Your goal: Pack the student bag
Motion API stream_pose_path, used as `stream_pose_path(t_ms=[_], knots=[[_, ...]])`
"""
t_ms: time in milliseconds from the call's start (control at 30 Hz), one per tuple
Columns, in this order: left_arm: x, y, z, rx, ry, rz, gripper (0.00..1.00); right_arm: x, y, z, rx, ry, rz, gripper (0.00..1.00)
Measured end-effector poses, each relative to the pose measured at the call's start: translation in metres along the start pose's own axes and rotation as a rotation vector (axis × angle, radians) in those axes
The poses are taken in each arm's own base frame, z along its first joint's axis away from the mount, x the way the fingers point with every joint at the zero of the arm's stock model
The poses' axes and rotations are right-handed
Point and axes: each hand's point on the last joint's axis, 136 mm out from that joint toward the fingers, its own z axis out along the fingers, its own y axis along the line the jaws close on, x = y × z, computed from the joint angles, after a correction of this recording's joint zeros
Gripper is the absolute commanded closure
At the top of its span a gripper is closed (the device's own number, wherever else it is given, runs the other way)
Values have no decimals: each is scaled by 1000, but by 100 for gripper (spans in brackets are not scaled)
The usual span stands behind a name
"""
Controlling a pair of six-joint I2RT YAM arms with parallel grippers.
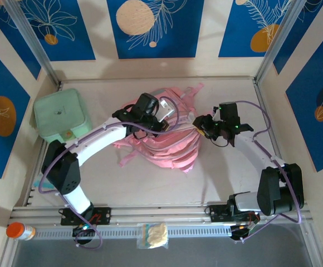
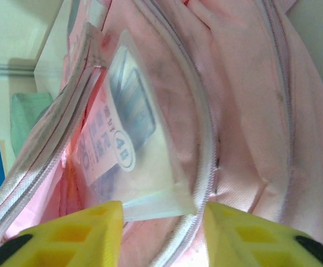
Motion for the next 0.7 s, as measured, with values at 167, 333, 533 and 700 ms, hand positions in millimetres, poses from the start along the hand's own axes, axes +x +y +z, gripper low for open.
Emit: stream_pose_path(t_ms=[167,333,533,700], knots=[[4,6,-9,-13,-6,12,100,-5,2,1,-44,50,-19,58],[4,7,-14,-12,-13,19,100,-4,10,8,-114,103,-45,68],[11,4,-21,5,-10,26,100,-15,26,16,-184,125,-95,93],[13,5,-24,-1,-14,30,100,-10,33,14,-215,141,-125,100]])
